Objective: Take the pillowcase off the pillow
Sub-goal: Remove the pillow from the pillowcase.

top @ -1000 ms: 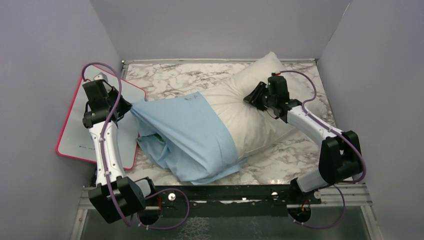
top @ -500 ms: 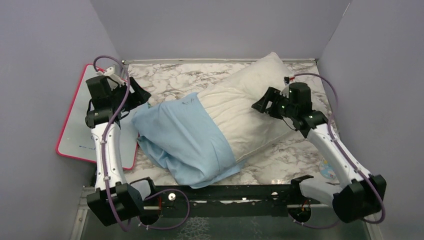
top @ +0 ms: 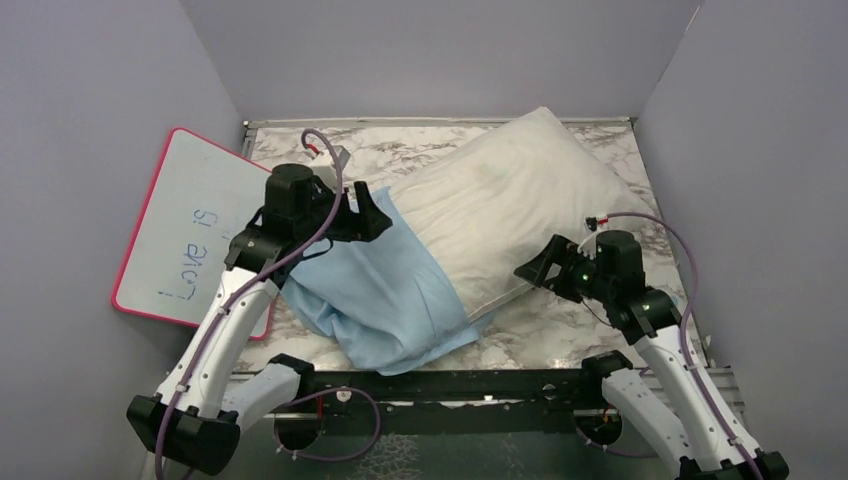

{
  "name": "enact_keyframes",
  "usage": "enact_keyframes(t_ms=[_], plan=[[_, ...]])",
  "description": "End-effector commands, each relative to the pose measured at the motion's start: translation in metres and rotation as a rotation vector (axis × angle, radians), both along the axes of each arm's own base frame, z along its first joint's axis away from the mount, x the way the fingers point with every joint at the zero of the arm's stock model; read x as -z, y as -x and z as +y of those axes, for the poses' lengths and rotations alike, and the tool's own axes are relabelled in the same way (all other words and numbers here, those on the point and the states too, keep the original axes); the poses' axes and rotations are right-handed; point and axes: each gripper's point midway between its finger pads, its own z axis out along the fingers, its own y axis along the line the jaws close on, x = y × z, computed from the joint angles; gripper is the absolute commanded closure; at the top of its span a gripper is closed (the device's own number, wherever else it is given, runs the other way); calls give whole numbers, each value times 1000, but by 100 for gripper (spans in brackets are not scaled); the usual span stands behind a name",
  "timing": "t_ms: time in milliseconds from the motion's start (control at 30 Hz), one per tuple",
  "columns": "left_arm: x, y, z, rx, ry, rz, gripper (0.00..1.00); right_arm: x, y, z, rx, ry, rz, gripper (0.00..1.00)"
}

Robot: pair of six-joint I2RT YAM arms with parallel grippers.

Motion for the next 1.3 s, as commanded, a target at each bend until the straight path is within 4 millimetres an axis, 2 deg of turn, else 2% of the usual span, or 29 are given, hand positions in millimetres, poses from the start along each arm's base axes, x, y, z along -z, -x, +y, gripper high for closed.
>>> enact_keyframes(t_ms=[0, 233, 367, 467, 633, 733, 900, 1100, 1167, 1267], plan=[[8, 29, -26, 42, -5, 2, 25, 19, 21, 10, -20, -91, 91, 7], [36, 84, -61, 177, -9, 70, 25, 24, 19, 25, -49, -198, 91, 2], [52, 108, -74, 216, -43, 106, 26, 30, 15, 34, -70, -246, 107, 2], [65, 119, -76, 207, -83, 127, 26, 35, 9, 38, -62, -265, 132, 3], [89, 130, -80, 199, -151, 169, 26, 41, 1, 39, -31, -276, 158, 21], [103, 134, -84, 200, -198, 189, 31, 40, -3, 40, -29, -281, 154, 32], [117, 139, -88, 191, -245, 199, 45, 37, -8, 37, -8, -270, 136, 54], [131, 143, -84, 196, -271, 221, 75, 34, -14, 36, 1, -259, 119, 79], [132, 145, -82, 193, -269, 223, 84, 33, -16, 36, 2, -253, 120, 85], [135, 146, -76, 183, -273, 222, 97, 30, -20, 34, 14, -242, 114, 87]])
